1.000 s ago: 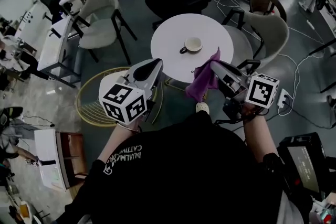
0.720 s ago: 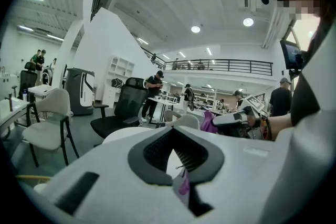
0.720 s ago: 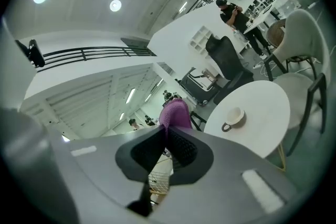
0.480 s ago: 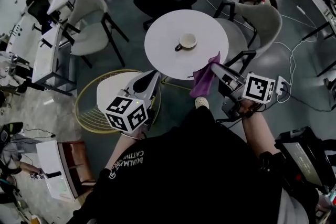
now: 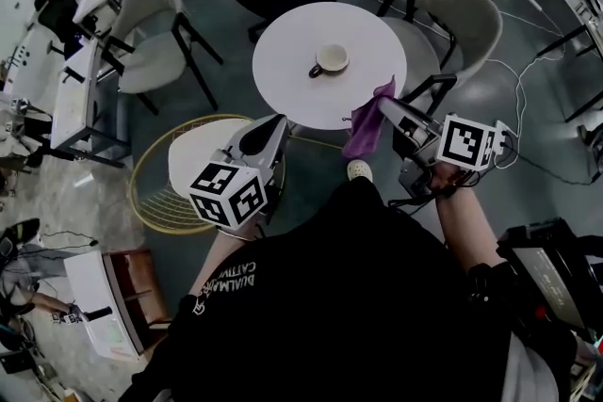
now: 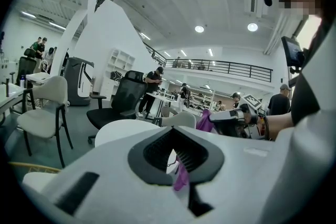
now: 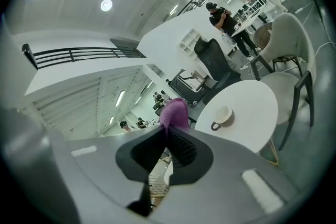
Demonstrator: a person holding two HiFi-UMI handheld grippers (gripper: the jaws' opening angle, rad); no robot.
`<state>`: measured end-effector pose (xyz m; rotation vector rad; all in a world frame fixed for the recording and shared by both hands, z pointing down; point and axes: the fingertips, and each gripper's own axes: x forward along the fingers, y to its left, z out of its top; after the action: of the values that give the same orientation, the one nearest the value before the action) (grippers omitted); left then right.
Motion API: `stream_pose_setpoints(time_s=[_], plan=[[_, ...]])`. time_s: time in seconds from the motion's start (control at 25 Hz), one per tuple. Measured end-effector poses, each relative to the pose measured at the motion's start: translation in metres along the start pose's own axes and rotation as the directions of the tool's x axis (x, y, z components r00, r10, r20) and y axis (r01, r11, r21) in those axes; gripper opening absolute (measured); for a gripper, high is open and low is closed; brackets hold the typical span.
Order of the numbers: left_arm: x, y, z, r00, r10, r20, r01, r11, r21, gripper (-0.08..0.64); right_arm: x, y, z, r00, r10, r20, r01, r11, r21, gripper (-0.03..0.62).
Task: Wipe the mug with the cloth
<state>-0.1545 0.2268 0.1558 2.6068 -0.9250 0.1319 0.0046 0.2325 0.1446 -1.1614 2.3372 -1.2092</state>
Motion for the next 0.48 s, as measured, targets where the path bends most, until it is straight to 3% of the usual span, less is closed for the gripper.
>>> stream_pose_setpoints(time_s=[0.48], plan=[[-0.012, 0.0, -0.002, 0.999, 0.043, 0.021, -0.043, 0.999, -0.006, 0.002, 0.007, 0.007, -0.003, 0.999, 0.044, -0.032, -0.044, 0.999, -0.019, 0.02]])
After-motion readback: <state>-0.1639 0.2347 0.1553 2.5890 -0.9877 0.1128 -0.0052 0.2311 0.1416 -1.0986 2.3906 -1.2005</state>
